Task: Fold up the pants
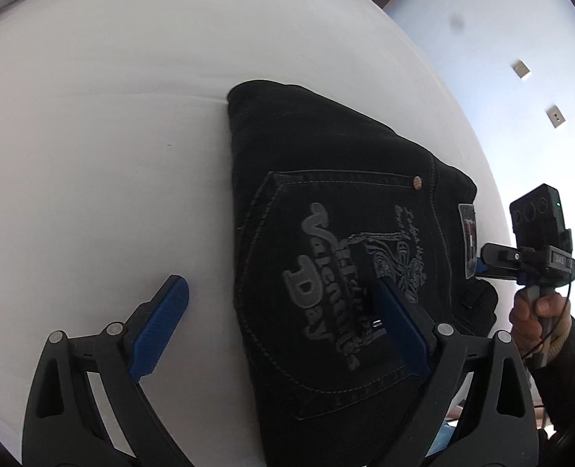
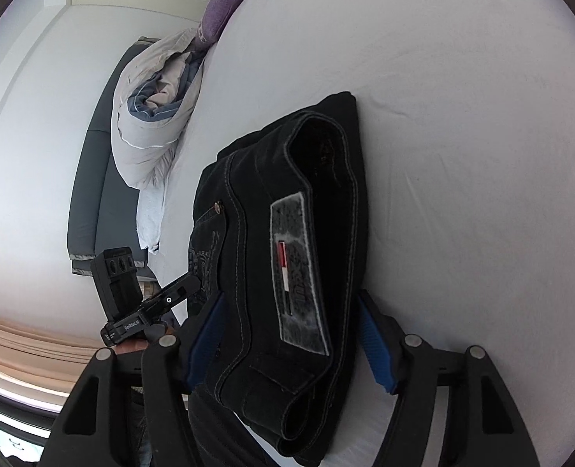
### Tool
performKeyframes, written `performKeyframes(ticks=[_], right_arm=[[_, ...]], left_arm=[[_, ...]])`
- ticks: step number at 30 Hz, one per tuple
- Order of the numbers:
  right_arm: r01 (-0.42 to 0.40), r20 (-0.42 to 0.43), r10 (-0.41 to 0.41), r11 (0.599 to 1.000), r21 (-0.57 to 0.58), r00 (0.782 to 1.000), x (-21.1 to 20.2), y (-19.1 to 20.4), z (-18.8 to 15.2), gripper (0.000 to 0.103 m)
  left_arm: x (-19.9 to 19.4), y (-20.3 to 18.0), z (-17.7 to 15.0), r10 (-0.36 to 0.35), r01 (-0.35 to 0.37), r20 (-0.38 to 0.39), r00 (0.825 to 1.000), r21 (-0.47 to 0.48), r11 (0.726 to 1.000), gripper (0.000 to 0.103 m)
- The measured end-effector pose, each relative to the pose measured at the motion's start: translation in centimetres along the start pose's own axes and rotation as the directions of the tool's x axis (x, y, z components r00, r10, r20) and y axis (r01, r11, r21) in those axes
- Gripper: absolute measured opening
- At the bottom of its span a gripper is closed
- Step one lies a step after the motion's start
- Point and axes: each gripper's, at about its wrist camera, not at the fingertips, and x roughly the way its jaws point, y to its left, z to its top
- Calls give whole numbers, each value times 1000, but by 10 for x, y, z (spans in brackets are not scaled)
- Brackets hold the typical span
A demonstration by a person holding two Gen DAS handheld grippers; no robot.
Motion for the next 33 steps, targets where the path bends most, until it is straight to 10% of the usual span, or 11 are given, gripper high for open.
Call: performKeyframes(ticks=[5, 9, 21, 33], right_arm=[[-3, 6, 3, 1000, 10, 1000, 6, 2, 2, 67], [18, 12, -19, 999, 46, 1000, 3, -10, 2, 34], [175, 99, -163, 975, -134, 982, -9, 36, -9, 21], [241, 263, -163, 923, -300, 951, -70, 101, 18, 20]], left_arm=[[14, -23, 6, 7, -4, -52, 999, 63, 998, 90], [16, -30, 9, 23, -22, -38, 999, 28, 999, 70], [-10, -78, -3, 171, -174, 37, 985, 97, 980, 23], [-65, -144, 34, 151, -186, 200, 968, 168, 968, 19]])
